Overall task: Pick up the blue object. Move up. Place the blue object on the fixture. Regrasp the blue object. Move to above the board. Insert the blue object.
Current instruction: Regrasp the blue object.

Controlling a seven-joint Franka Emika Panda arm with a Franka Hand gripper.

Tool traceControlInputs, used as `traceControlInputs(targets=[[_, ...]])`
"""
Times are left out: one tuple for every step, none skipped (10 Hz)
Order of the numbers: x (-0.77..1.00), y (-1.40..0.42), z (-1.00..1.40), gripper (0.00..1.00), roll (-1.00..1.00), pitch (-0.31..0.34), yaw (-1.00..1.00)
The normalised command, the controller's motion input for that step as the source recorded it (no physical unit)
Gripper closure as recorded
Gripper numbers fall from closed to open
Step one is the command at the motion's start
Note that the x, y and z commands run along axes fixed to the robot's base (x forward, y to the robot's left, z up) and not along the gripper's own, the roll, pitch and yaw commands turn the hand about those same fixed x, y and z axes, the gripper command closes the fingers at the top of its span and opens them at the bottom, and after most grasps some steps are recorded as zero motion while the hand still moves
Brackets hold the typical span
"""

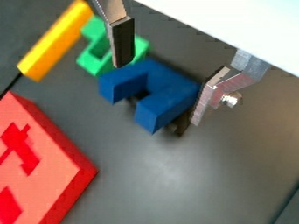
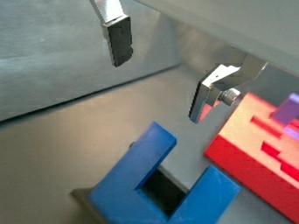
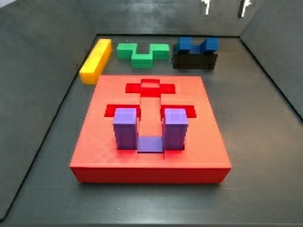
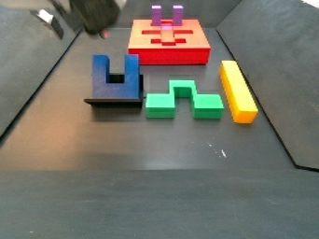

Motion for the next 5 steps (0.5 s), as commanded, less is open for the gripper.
traceControlInputs(targets=[[0.5,0.0,0.32,0.0,1.0,0.497,0.13],[0.49,0.0,0.34,0.0,1.0,0.44,0.07],[0.39,-0.13,0.32,0.0,1.0,0.414,0.02],[0.28,-0.19,0.27,0.0,1.0,0.394,0.01],[0.28,-0.28,0.17,0.0,1.0,0.337,0.0]])
